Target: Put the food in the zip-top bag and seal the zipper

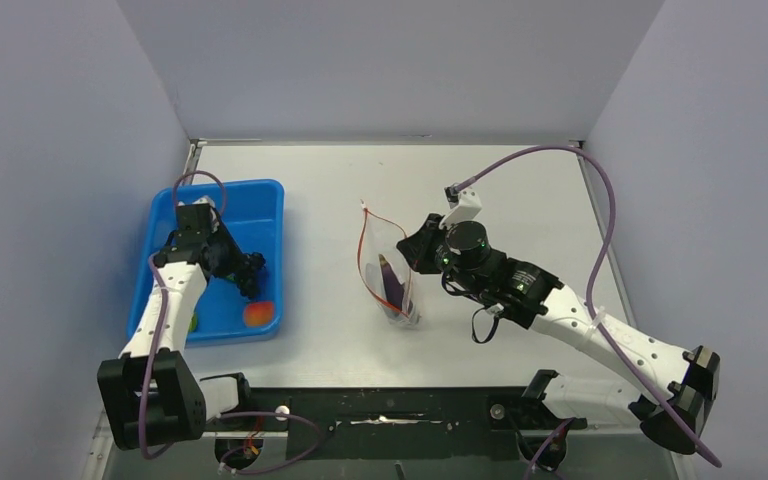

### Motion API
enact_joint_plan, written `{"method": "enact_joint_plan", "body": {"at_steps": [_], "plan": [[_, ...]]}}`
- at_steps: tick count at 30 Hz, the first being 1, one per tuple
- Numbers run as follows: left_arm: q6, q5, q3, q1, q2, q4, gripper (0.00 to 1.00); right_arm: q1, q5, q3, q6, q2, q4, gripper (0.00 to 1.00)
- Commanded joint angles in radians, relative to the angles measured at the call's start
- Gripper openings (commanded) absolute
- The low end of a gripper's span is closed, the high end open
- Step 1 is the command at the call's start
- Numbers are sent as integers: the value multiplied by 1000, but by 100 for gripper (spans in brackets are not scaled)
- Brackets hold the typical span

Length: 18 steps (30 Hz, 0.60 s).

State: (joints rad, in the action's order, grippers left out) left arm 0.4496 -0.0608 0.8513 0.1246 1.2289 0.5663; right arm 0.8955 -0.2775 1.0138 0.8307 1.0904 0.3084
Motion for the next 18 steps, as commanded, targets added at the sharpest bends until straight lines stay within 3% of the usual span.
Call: {"method": "enact_joint_plan", "body": {"at_steps": [1, 18], "plan": [[16, -1, 98, 4, -76, 8, 0, 0, -2, 21, 11, 17, -61, 0], [31, -123, 342, -4, -208, 94, 0, 6, 18, 66, 32, 93, -78, 0]]}}
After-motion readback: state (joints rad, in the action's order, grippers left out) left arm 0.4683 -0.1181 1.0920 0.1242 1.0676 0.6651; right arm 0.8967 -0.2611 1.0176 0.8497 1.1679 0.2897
